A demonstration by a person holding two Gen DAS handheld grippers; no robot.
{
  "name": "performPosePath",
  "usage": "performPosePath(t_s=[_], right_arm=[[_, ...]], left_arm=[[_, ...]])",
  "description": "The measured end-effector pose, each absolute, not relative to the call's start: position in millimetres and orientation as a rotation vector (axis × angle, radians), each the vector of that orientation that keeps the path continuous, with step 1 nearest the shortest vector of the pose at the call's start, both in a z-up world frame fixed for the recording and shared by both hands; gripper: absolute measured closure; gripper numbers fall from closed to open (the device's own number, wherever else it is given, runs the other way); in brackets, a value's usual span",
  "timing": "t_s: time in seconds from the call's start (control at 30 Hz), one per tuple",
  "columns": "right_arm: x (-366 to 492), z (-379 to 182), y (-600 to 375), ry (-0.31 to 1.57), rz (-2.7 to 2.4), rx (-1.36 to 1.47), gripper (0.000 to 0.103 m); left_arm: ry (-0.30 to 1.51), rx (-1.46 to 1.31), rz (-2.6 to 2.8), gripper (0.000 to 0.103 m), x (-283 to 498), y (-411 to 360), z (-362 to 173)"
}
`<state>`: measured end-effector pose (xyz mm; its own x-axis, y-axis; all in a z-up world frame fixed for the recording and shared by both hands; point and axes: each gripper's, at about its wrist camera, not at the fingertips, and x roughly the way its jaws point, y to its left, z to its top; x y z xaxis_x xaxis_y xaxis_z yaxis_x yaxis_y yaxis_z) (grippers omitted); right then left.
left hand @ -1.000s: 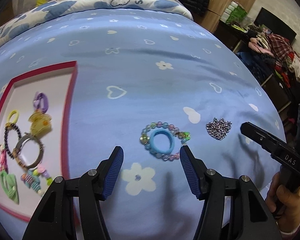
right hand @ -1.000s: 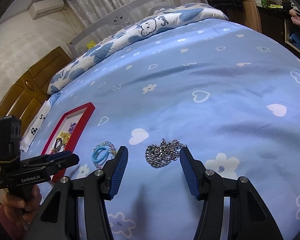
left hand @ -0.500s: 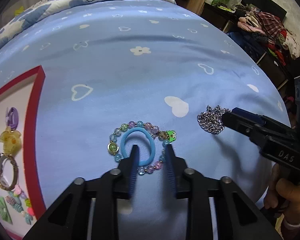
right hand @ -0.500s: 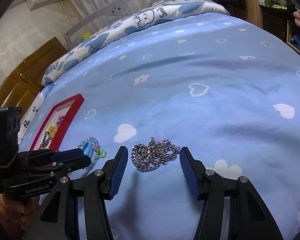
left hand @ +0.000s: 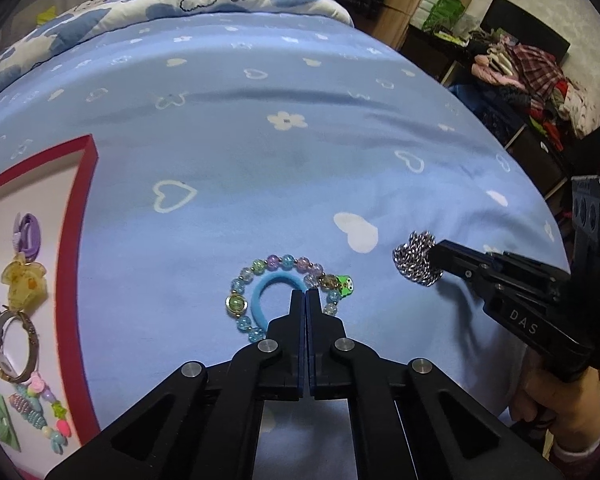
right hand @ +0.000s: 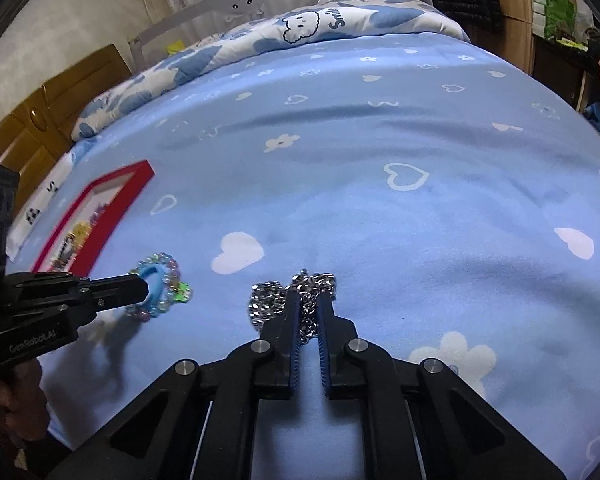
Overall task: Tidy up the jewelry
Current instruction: 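Grasp the beaded bracelet with the left tool while the right tool grasps the silver chain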
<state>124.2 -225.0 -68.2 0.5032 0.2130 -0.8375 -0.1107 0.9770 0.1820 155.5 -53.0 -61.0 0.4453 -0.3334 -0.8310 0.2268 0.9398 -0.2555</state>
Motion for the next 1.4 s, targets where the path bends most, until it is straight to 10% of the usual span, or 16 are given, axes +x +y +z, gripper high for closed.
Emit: performPosePath(t_s=[0.63,1.4], right_arm=[[117,0,-210,0.869,0.278,0.184,0.096],[118,-16,-220,0.908,0.279,0.253,0.096]], left_arm=[[0.926,-0.191,-0.352,0.103,111,-3,-7],[1.143,0.015,-0.287,0.085,183,-45,-78]])
